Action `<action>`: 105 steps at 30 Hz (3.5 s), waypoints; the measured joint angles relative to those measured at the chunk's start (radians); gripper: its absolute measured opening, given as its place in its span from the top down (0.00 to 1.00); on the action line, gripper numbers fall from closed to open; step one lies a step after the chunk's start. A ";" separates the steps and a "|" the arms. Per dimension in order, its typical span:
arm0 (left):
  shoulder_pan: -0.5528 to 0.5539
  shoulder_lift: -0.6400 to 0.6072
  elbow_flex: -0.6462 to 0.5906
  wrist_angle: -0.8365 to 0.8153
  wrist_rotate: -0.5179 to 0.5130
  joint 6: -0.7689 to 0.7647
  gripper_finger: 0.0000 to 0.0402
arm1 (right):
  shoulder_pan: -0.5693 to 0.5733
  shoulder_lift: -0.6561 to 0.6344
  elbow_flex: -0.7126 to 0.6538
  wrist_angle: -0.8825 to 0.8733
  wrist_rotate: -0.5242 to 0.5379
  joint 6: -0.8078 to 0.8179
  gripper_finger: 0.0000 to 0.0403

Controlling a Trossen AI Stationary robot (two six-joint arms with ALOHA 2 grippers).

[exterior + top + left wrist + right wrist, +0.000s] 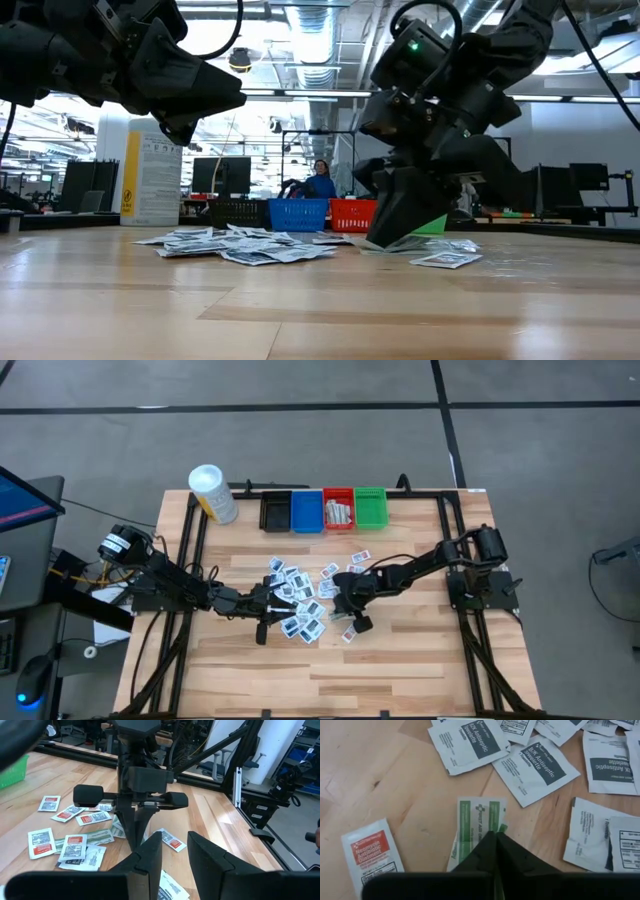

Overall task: Pick & Place First Aid Supplies
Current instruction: Put the green bandage pack into the red bin

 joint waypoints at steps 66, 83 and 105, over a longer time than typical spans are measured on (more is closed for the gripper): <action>-0.006 0.000 -0.001 0.000 0.000 -0.023 0.77 | -0.054 -0.280 0.064 -0.224 -0.020 -0.024 0.86; -0.006 0.000 -0.001 0.000 0.000 -0.023 0.77 | 0.039 -0.277 0.061 -0.192 -0.025 -0.026 0.85; -0.005 0.000 -0.010 -0.001 0.000 -0.025 0.77 | 0.105 -0.134 0.084 -0.052 0.113 0.037 0.73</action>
